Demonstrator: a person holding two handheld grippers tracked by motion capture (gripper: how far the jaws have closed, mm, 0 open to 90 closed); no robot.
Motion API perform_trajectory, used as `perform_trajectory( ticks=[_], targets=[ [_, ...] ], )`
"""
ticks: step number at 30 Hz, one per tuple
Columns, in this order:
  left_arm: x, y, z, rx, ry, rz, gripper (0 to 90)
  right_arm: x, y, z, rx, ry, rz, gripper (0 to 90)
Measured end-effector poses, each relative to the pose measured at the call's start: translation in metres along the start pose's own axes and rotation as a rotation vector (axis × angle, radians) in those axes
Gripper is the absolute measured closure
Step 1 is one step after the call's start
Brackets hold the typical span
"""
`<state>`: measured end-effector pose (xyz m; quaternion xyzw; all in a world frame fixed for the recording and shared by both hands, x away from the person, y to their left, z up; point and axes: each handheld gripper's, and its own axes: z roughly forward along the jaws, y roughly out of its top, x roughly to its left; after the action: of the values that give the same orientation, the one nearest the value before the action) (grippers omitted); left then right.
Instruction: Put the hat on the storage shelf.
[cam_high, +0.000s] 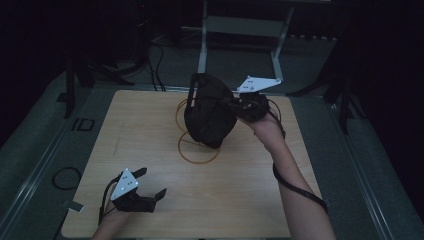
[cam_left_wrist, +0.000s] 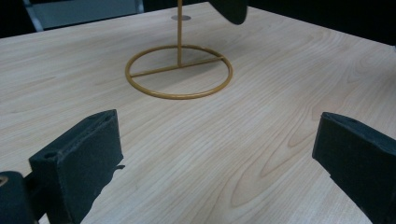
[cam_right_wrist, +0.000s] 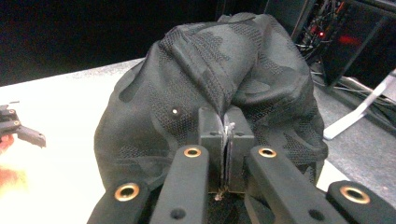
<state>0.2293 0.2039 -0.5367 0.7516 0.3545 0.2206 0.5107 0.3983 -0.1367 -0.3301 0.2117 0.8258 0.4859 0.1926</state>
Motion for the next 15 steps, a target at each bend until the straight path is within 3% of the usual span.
perform_trajectory(
  ticks=[9,15],
  targets=[
    [-0.005,-0.001,0.002,0.008,-0.004,0.009,2.0,0.005,-0.004,0.019,0.032,0.021,0.012,84.5],
    [-0.004,-0.002,0.002,0.011,-0.011,0.010,2.0,0.005,-0.009,0.026,0.012,0.033,0.041,67.7]
  ],
)
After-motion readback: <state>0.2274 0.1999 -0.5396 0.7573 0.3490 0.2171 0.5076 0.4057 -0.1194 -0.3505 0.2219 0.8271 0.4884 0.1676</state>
